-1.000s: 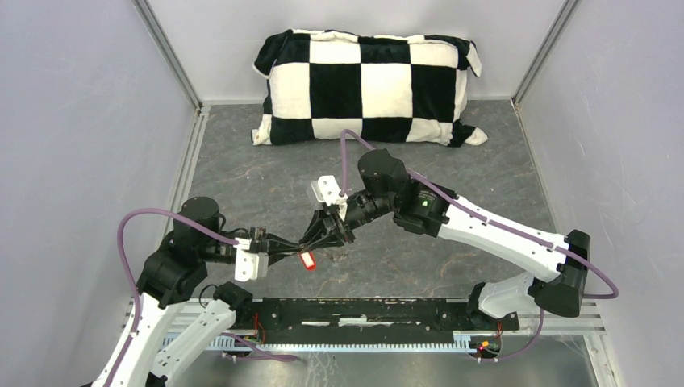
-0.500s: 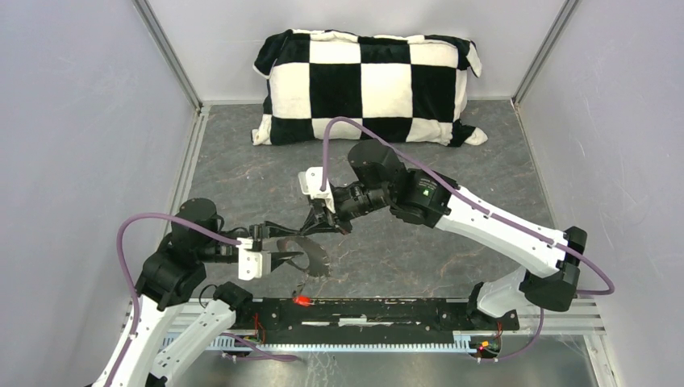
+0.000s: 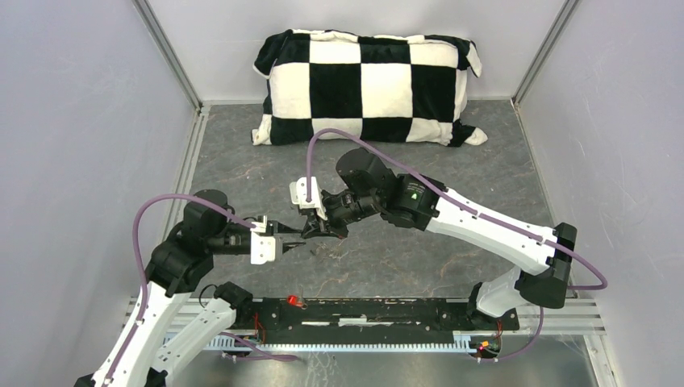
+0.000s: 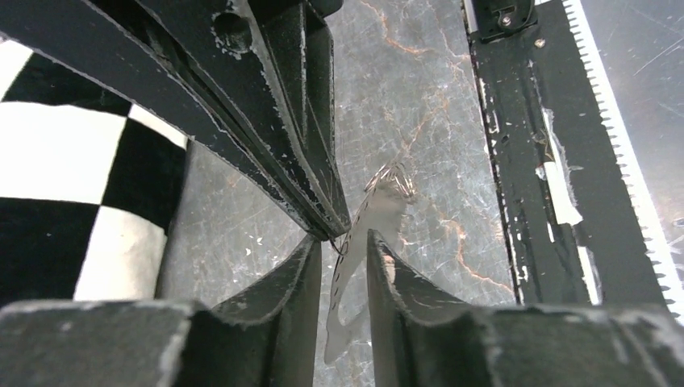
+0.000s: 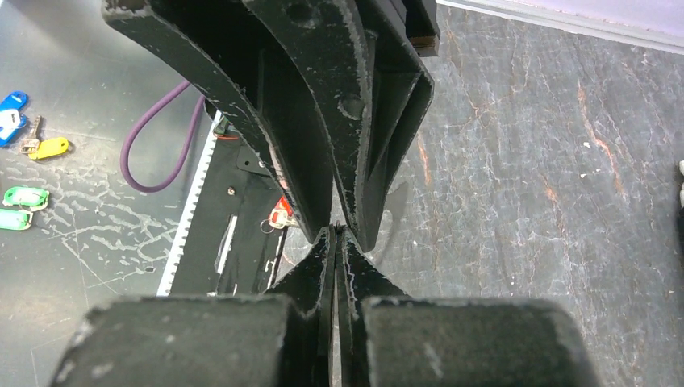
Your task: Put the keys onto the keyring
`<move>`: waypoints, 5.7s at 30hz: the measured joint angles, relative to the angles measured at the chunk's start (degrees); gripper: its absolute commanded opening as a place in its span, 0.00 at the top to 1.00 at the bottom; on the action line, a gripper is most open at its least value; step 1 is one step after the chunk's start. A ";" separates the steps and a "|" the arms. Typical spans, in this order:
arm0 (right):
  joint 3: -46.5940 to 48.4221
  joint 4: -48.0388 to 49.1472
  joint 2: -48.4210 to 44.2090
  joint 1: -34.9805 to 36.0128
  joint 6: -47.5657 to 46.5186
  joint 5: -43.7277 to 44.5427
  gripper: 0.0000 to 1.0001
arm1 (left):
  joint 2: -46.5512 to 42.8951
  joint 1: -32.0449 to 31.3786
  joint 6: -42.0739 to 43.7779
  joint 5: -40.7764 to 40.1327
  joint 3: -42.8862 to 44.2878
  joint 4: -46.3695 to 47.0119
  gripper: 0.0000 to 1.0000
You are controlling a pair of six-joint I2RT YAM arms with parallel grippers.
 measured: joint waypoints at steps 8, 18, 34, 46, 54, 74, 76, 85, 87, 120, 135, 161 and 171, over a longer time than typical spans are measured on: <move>-1.84 1.68 -0.09 -0.04 0.04 0.42 1.00 | 0.07 0.00 -2.32 0.13 0.00 0.31 0.71; -3.65 3.41 -0.87 0.28 0.68 0.22 1.00 | -1.29 0.00 -3.82 0.22 -1.03 0.59 0.62; -27.23 37.75 -12.48 -4.59 19.19 -9.33 1.00 | -10.32 0.00 -13.14 -2.19 -6.21 9.55 0.55; -31.91 55.76 -12.50 -4.83 31.19 -11.89 1.00 | -10.34 0.00 -17.33 0.68 -5.92 13.03 0.77; -31.95 53.46 -12.50 -4.83 29.24 -11.54 1.00 | -9.86 0.00 -17.86 1.16 -5.20 12.48 0.71; 7.43 -3.48 2.21 0.63 5.33 15.06 1.00 | -9.51 0.00 -18.18 -16.28 -11.76 14.62 0.44; 8.83 -5.81 3.32 1.33 5.31 18.29 1.00 | -10.80 0.00 -19.54 -19.26 -13.25 15.76 0.43; 11.96 -11.23 5.22 2.47 5.79 25.05 1.00 | -17.27 0.00 -23.47 -16.81 -14.99 17.42 0.41; 12.33 -11.32 5.31 2.69 5.97 25.22 1.00 | -17.14 0.00 -23.89 -15.76 -14.99 17.53 0.41; 2.67 7.54 7.56 5.42 27.76 45.16 1.00 | -8.85 0.00 -44.15 -19.37 -23.82 34.91 0.11; -1.73 9.42 3.21 5.84 30.23 45.88 1.00 | -10.36 -0.26 -30.29 -26.49 -24.17 31.54 0.59; -2.54 4.22 2.32 0.96 35.89 34.40 1.00 | -11.89 -0.26 -18.29 -26.29 -24.15 26.05 0.98; -2.56 2.25 3.32 -3.02 37.77 26.36 1.00 | -14.21 -0.26 -7.89 -26.99 -24.17 25.62 0.98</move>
